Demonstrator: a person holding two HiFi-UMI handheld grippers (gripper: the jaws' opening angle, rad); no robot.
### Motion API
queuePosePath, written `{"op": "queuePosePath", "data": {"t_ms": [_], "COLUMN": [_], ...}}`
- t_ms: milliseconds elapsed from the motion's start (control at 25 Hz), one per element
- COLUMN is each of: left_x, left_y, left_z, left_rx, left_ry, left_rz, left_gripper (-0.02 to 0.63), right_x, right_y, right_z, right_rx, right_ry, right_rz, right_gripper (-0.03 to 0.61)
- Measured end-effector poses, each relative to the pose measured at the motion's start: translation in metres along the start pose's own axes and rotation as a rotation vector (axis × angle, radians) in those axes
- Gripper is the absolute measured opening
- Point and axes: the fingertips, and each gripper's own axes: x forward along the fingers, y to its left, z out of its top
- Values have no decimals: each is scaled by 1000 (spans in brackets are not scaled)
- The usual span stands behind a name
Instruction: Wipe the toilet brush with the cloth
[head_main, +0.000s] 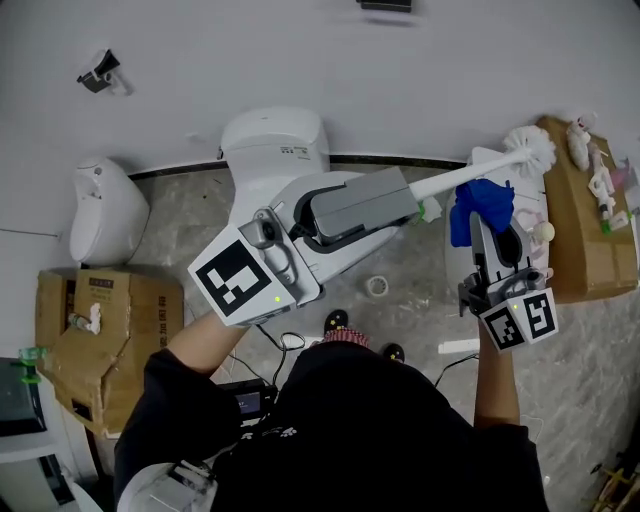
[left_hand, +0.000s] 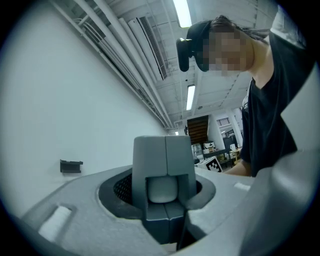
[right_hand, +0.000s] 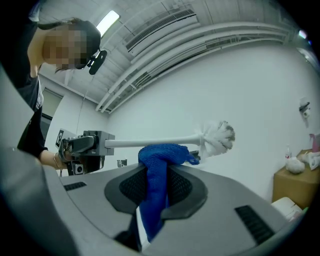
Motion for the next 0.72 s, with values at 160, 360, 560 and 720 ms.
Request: {"op": "queuePosePath", "data": {"t_ms": [160, 360, 560, 720], "left_x": [-3, -3, -2, -2], "left_y": [7, 10, 10, 9], "left_z": [-12, -15, -13, -13], "left_rx": [-16, -28, 5, 27], "left_ry": [24, 35, 52, 77], "left_rz": [30, 53, 49, 40], "left_gripper": [179, 179, 179, 179], "right_x": [2, -1, -3, -5], "right_y": [0, 2, 2, 1], "right_z": [-3, -4, -4, -1], "right_rx": [8, 8, 18, 17], "right_ry": [2, 5, 6, 0], "right_rz": [16, 32, 46, 55], "right_gripper": [77, 77, 77, 77]}}
